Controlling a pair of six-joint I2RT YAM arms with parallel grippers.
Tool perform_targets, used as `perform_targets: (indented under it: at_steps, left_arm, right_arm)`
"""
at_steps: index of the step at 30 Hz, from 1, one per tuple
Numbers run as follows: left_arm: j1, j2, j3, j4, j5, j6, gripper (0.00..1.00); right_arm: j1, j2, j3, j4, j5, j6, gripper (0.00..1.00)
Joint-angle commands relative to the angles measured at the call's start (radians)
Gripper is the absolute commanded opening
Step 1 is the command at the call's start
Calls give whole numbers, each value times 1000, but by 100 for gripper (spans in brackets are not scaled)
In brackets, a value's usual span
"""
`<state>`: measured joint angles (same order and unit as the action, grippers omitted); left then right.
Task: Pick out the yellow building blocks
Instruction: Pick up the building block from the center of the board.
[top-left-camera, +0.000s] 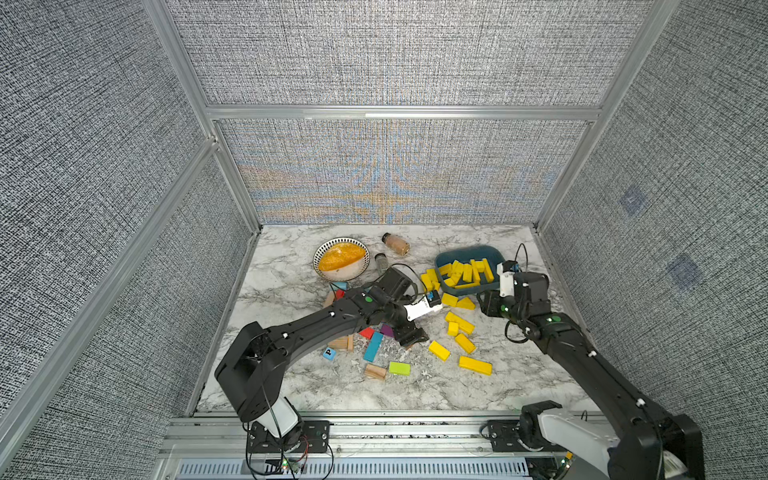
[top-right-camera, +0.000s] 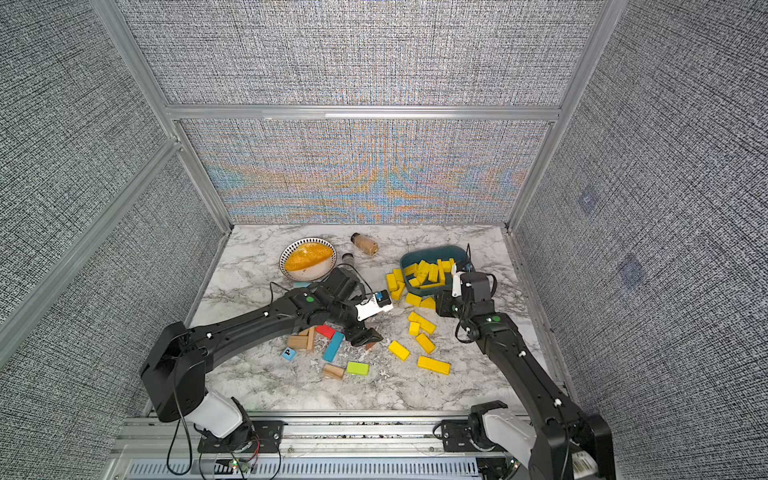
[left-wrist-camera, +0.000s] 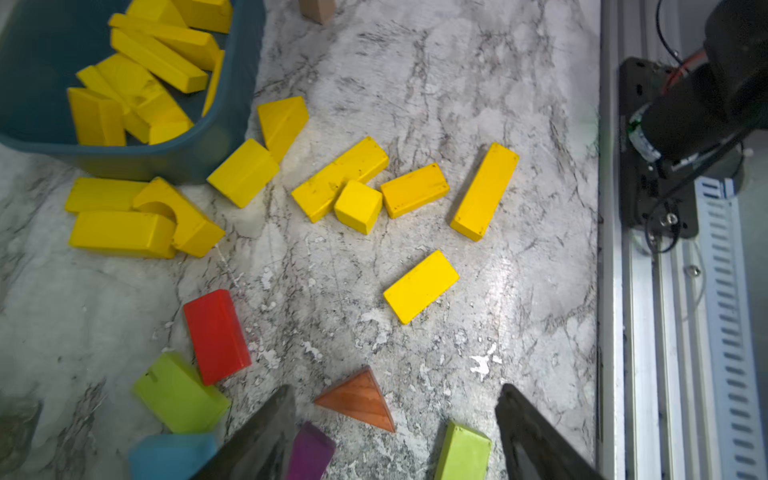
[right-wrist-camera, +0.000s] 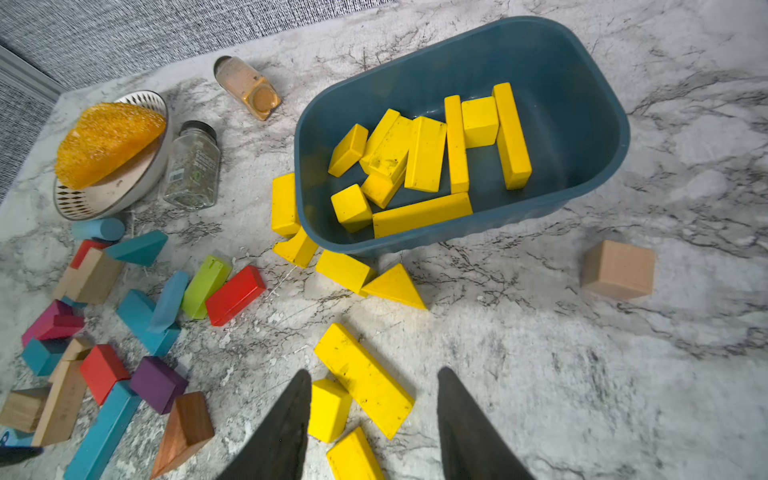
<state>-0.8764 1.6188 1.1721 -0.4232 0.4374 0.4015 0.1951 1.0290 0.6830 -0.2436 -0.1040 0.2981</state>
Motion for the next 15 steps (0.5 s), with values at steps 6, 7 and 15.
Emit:
perform_targets:
  at_steps: [6, 7, 15]
  left_arm:
    - [-96, 211, 193, -235, -3, 358, 78]
    - [-105, 240, 225, -269, -14, 382, 77]
    - [-144, 407, 379, -364, -46, 487, 74]
  right_arm:
    - [3, -165, -69, 23, 14, 70, 50]
    - [3, -184, -65, 13, 27, 65, 50]
    - [3, -298, -71, -54, 43, 76, 50]
